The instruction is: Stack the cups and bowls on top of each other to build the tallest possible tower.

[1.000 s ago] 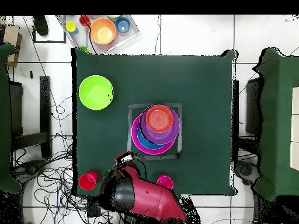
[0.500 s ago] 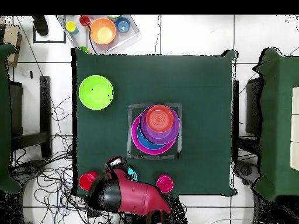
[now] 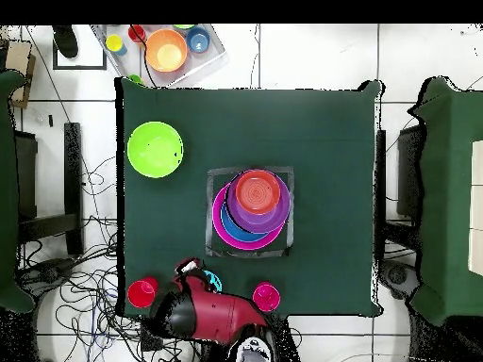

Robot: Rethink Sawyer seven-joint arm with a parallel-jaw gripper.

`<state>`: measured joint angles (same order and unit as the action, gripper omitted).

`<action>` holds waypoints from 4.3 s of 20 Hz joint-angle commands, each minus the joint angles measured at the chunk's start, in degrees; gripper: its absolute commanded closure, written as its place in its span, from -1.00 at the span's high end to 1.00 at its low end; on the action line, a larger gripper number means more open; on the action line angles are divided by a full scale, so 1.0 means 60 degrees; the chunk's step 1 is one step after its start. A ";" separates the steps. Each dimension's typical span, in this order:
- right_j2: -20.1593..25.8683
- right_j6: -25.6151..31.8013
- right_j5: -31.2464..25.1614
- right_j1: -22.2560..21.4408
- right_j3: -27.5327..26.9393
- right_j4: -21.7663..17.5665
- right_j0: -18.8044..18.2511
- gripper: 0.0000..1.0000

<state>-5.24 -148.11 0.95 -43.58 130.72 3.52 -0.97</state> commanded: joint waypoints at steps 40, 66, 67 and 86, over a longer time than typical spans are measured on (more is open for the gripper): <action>0.0743 -0.0482 -0.2391 0.0212 -0.2253 0.0228 0.0411 1.00; 0.0221 -0.0378 -0.1618 0.1094 -0.1961 -0.0583 0.0581 1.00; 0.0195 -0.0423 -0.1807 0.0996 -0.1975 -0.0496 0.0664 1.00; 0.0049 -0.0530 -0.0912 0.2215 -0.2296 -0.0523 0.0881 1.00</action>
<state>-7.28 -148.11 -8.19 -34.66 117.77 2.65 5.00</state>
